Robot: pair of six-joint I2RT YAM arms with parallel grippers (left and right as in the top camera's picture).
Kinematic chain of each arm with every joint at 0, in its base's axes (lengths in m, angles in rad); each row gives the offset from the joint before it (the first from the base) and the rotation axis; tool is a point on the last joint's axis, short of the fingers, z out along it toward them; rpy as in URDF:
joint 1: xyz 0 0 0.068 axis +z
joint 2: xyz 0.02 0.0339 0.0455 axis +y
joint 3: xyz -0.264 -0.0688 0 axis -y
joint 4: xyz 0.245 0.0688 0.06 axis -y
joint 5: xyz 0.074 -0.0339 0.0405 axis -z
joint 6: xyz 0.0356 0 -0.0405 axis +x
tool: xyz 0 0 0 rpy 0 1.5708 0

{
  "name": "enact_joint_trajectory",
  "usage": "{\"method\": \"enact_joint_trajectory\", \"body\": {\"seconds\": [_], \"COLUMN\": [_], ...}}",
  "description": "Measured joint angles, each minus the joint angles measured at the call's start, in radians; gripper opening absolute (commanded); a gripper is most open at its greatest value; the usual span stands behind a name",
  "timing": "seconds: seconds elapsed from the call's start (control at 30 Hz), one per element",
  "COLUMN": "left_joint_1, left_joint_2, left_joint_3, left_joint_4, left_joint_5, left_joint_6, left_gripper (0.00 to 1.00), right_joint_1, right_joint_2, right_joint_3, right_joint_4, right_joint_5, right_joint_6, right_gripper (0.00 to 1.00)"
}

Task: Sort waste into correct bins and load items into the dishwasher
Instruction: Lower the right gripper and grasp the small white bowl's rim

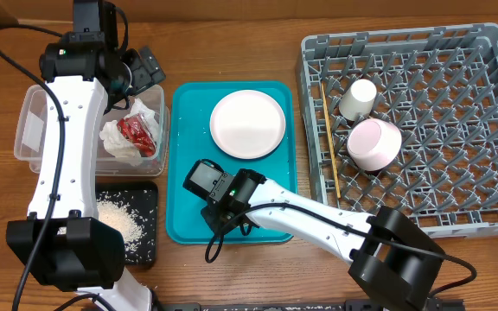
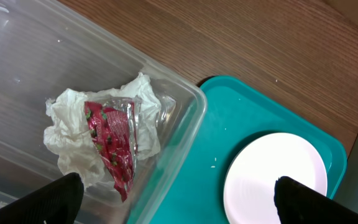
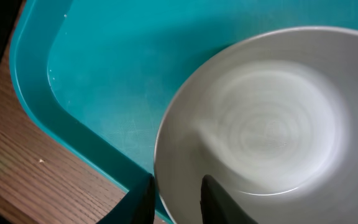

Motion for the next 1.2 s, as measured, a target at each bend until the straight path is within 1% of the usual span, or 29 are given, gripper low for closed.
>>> {"method": "enact_joint_trajectory", "body": {"seconds": [0.3, 0.43, 0.97, 1.0, 1.1, 1.2], "left_joint_1": [0.0, 0.0, 0.0, 0.0, 0.0, 0.0], "left_joint_2": [0.0, 0.0, 0.0, 0.0, 0.0, 0.0], "left_joint_3": [0.0, 0.0, 0.0, 0.0, 0.0, 0.0], "left_joint_4": [0.0, 0.0, 0.0, 0.0, 0.0, 0.0], "left_joint_5": [0.0, 0.0, 0.0, 0.0, 0.0, 0.0], "left_joint_6": [0.0, 0.0, 0.0, 0.0, 0.0, 0.0], "left_gripper": [1.0, 1.0, 1.0, 1.0, 1.0, 1.0], "right_joint_1": [0.0, 0.0, 0.0, 0.0, 0.0, 0.0], "right_joint_2": [0.0, 0.0, 0.001, 0.001, 0.001, 0.001], "right_joint_3": [0.0, 0.0, -0.022, -0.023, -0.023, -0.023], "right_joint_4": [-0.019, -0.031, -0.03, -0.029, -0.026, -0.02], "right_joint_5": [-0.006, -0.012, -0.019, -0.019, -0.019, -0.019], "right_joint_6": [0.01, 0.018, 0.022, 0.022, 0.023, 0.026], "right_gripper": [0.18, 0.2, 0.21, 0.21, 0.14, 0.11]}}
